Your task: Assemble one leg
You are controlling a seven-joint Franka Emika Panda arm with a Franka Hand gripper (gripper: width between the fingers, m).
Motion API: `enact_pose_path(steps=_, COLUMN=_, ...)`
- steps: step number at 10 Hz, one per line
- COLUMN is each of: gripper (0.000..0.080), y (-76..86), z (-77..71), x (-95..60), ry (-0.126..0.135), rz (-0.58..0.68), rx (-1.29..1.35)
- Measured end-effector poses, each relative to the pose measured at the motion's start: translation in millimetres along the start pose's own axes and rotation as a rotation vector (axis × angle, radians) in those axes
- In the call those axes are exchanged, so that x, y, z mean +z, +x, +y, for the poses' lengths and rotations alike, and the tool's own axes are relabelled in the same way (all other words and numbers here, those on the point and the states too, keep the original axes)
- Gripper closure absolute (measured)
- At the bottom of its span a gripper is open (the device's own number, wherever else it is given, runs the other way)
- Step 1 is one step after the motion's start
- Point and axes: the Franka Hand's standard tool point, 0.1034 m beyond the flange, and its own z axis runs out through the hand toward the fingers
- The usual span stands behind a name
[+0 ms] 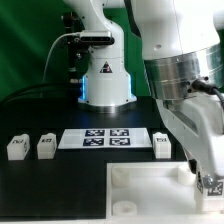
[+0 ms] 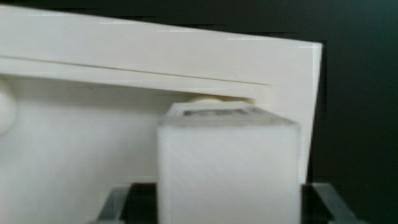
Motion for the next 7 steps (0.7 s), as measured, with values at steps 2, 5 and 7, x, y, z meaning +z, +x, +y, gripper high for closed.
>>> enact_pose_path(steps=2, gripper=0.0433, y=0.0, z=0.2, x=0.4, ry=-0.001, rz=0.000, rx=-0.068)
enact_pose_path(steps=5, gripper=0.0169, y=-0.5, z=-5.3, x=-4.9, ry=-0.001, rz=0.019, rx=-0.533)
enact_pose_path(steps=7, gripper=0.0155, y=-1.3, z=-5.5, x=-4.3, ry=-0.009, rz=0.026, rx=-0.798)
